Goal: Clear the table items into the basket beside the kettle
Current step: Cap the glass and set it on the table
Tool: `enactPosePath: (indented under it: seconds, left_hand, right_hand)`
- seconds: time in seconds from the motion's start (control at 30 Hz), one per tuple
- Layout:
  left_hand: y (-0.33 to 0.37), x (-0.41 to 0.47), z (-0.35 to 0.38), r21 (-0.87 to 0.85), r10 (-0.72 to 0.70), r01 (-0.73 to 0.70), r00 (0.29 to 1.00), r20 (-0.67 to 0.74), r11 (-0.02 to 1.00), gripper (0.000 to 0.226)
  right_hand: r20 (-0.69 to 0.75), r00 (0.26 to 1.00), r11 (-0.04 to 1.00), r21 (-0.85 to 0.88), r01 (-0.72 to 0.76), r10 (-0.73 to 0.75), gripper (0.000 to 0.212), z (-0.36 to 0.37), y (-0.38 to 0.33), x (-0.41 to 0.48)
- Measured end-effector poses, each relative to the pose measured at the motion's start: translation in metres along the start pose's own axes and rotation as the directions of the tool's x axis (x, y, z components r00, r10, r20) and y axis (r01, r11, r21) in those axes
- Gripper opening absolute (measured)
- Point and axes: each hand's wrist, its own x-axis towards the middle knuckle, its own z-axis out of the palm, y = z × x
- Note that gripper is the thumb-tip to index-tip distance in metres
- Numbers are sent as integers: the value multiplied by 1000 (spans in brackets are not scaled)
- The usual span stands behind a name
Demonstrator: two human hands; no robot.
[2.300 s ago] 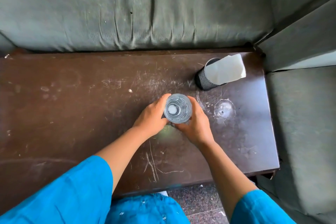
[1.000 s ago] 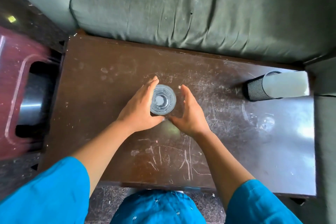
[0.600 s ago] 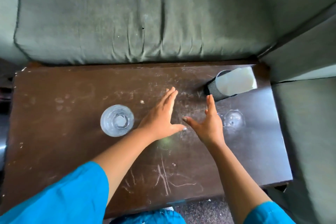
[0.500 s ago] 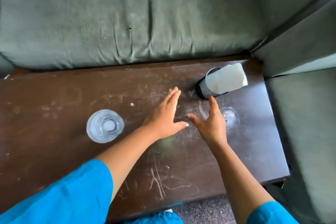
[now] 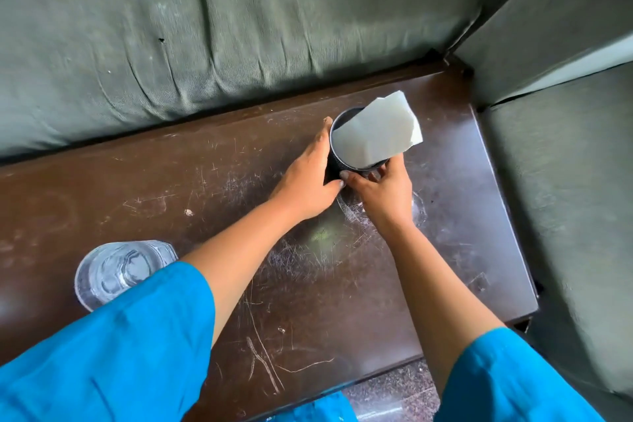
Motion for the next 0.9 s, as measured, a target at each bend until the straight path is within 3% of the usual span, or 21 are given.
enactPosePath:
  seconds: [0.2, 0.47, 0.6, 0.77, 0.9]
  left_hand:
    - [-14, -7, -4, -89, -15, 8, 997, -75, 996, 91]
    - [-48, -48, -43, -77, -27, 16, 989, -144, 997, 83]
    - [-61, -77, -68, 6, 37, -36, 986, -160, 999, 83]
    - [-80, -122, -97, 109, 16, 5, 981, -194, 994, 81]
    - [-93, -150, -108, 274, 42, -1, 989, -144, 962, 79]
  right_hand:
    - [3, 999, 999, 19, 41, -41, 54, 10, -6, -7]
    - [118, 982, 966, -193, 171, -150, 45, 37, -8, -47]
    - [186, 965, 949, -222, 224, -185, 47, 54, -10, -75]
    - [268, 946, 940, -233, 249, -184, 48, 79, -19, -112]
    - [291, 941, 935, -253, 248, -171, 46, 98, -15, -141]
